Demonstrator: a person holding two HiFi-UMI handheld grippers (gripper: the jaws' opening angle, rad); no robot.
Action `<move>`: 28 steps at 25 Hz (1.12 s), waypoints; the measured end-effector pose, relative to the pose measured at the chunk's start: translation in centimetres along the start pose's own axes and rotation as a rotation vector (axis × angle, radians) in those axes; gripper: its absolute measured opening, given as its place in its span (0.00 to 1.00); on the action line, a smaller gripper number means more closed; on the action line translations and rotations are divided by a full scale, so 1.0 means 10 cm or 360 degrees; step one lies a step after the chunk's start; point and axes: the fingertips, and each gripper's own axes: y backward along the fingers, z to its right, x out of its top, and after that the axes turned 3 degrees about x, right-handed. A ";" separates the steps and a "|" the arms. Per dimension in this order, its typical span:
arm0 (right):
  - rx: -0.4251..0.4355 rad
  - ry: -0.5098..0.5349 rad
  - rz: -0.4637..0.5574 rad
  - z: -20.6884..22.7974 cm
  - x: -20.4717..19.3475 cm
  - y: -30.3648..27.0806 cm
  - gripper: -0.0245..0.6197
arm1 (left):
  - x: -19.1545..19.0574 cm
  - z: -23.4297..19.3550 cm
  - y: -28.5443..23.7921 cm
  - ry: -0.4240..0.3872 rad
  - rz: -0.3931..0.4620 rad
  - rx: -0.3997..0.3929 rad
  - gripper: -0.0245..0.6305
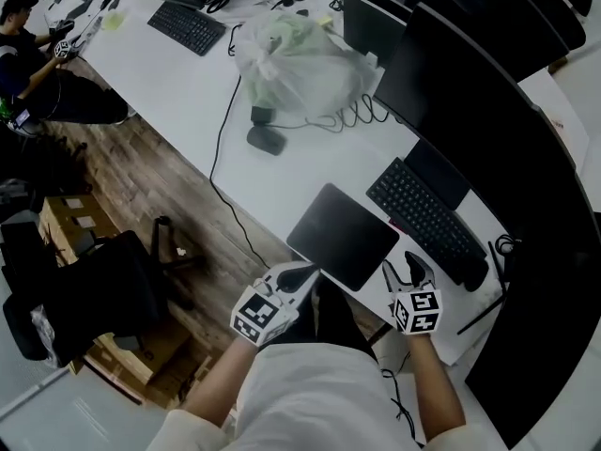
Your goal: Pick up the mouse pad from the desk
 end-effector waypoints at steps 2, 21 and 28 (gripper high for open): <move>-0.0031 -0.0001 -0.0037 0.05 -0.05 -0.11 0.41 | -0.04 -0.06 -0.05 -0.0024 -0.0021 -0.0018 0.06; -0.0211 -0.0112 -0.0331 0.46 -0.50 -0.85 0.44 | -0.30 -0.54 -0.52 -0.0008 -0.0144 -0.0184 0.06; -0.0301 -0.0063 -0.0355 0.42 -0.49 -0.89 0.43 | -0.35 -0.68 -0.49 0.0019 -0.0162 -0.0165 0.06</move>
